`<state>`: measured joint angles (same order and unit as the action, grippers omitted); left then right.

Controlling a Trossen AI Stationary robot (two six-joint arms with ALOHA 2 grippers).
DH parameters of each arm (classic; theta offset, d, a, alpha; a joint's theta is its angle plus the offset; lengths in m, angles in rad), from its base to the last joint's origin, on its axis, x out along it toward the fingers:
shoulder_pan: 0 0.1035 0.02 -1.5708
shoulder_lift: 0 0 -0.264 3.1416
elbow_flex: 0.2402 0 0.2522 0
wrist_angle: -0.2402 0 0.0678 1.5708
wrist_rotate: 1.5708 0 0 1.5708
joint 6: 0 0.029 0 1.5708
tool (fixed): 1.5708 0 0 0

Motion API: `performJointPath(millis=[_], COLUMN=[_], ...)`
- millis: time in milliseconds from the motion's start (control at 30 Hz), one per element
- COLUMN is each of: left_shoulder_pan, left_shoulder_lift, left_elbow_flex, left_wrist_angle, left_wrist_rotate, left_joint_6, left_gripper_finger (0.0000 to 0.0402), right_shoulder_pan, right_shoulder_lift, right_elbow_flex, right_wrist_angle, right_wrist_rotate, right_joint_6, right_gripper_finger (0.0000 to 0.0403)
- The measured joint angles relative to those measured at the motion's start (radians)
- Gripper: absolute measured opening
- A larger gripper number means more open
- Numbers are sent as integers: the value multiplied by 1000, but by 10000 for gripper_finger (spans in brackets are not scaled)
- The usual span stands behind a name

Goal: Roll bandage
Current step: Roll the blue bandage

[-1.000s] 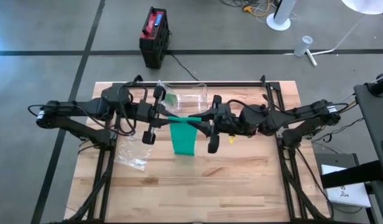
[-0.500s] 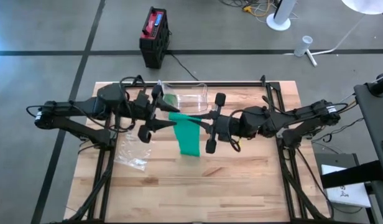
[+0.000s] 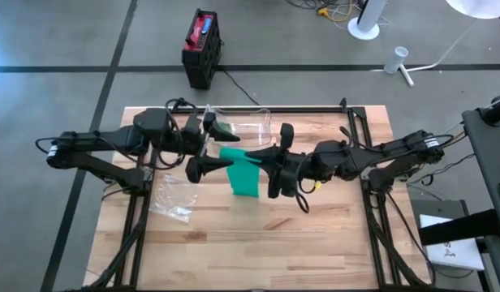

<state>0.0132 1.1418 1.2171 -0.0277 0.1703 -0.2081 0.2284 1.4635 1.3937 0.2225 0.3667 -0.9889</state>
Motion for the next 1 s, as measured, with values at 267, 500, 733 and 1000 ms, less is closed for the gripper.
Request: performJointPath(millis=[267,500,733,1000], left_shoulder_pan=[0,-1,0,0], left_shoulder_lift=[10,10,8,7], left_elbow_flex=[0,0,0,0], left_wrist_angle=[-1,-1,-6,-12], left_wrist_rotate=[5,31,31,24], left_joint_6=[-14,56,189,392], left_gripper_finger=[247,70,27,11], right_shoulder_pan=[0,0,-3,-75], right_shoulder_lift=[7,7,-8,-33], right_elbow_flex=[0,0,0,0], right_wrist_angle=[0,-2,-4,-98], right_wrist_rotate=[0,0,-45,-85], right_joint_6=[-30,130,527,961], right_gripper_finger=[4,46,125,207])
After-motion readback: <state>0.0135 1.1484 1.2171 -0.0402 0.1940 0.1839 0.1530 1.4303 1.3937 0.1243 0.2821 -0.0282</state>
